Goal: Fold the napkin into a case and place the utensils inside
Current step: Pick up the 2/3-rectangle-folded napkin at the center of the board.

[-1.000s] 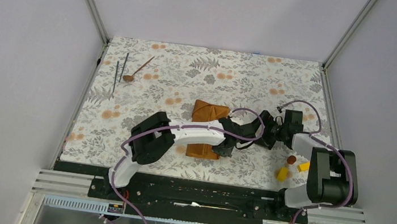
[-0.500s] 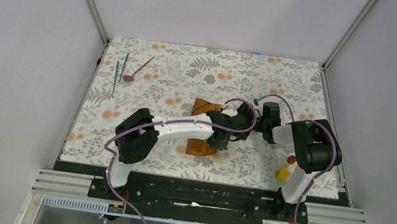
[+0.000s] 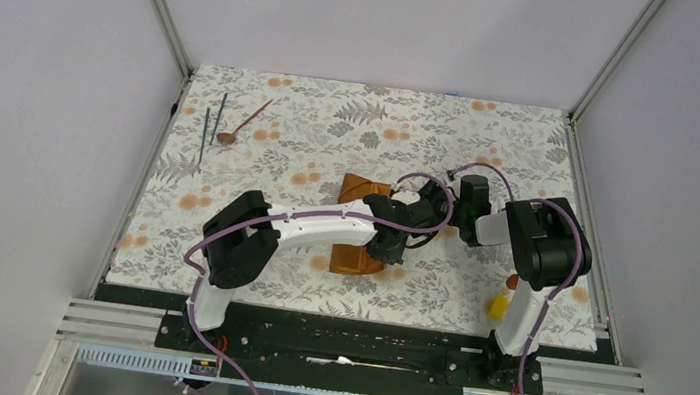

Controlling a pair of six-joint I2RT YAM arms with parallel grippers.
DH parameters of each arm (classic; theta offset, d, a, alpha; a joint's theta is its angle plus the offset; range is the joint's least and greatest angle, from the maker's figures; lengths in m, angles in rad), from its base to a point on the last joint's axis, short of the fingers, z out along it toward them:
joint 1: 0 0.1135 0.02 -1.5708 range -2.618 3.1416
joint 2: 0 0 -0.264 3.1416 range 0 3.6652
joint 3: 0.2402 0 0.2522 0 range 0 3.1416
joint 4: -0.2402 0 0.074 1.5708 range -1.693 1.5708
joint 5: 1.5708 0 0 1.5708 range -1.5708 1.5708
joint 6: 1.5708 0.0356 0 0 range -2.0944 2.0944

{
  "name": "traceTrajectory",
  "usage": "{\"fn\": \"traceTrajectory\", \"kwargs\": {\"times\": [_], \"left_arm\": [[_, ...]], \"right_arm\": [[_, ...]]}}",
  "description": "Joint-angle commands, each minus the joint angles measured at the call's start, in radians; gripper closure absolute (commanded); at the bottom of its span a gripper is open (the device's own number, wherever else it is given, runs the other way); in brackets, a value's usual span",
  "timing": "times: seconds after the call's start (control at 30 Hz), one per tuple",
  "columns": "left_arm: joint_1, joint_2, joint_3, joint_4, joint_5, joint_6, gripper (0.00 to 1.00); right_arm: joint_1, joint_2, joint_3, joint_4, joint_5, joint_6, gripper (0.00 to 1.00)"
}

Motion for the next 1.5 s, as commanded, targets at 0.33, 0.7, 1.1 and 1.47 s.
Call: {"fn": "traceTrajectory", "kwargs": {"times": [0.33,0.7,1.1,1.47], "left_arm": [[-0.003,-0.037,-0.020,0.085,0.094,0.026,0.99],[0.094,-0.198,-0.138,0.318,0.393,0.044,0.39],[0.507,-0.273,-0.455,0.674,0.631,0.023,0.86],[0.522,-0.090,-0.463,0.720,0.486,-0.014,0.99]], "right_arm": [[0.004,0.083,0.005,0.158,0.079,0.010,1.00],[0.003,0.078,0.021,0.137,0.071,-0.030,1.00],[0.010,0.031,0.058,-0.029,0.134,-0.123,1.00],[0.048,-0.039,0.143,-0.245,0.230,-0.218,1.00]]}}
